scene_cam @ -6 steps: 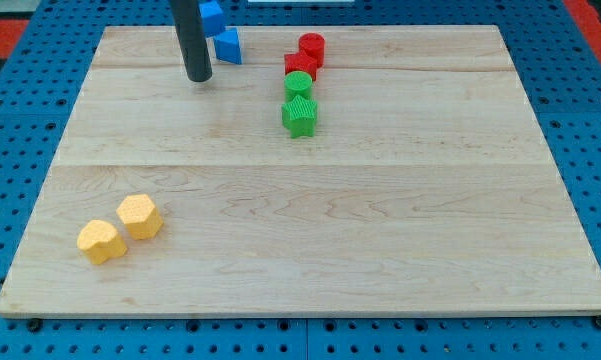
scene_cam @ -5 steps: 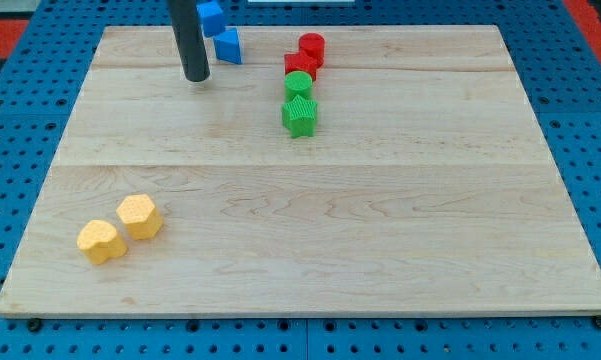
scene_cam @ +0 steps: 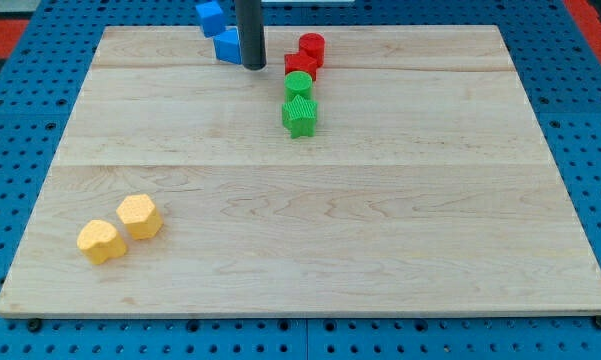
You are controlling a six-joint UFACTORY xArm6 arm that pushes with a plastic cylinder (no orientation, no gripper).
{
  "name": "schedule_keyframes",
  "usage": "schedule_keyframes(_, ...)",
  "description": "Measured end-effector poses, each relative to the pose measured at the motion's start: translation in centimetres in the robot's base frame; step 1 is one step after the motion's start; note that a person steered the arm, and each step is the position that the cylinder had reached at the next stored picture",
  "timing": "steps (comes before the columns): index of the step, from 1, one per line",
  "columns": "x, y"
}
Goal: Move the blue triangle towards left center of the board
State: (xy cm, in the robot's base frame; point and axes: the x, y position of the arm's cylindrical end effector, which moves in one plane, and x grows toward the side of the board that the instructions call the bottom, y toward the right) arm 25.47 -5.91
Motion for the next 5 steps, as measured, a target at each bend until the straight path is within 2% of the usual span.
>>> schedule_keyframes(1, -3.2, 0.4)
schedule_keyframes(2, -4.3, -3.8)
schedule_keyframes(3, -2.8, -6.5)
schedule_keyframes(4, 2.6, -7.7)
schedule_keyframes(5, 5.9, -8.5)
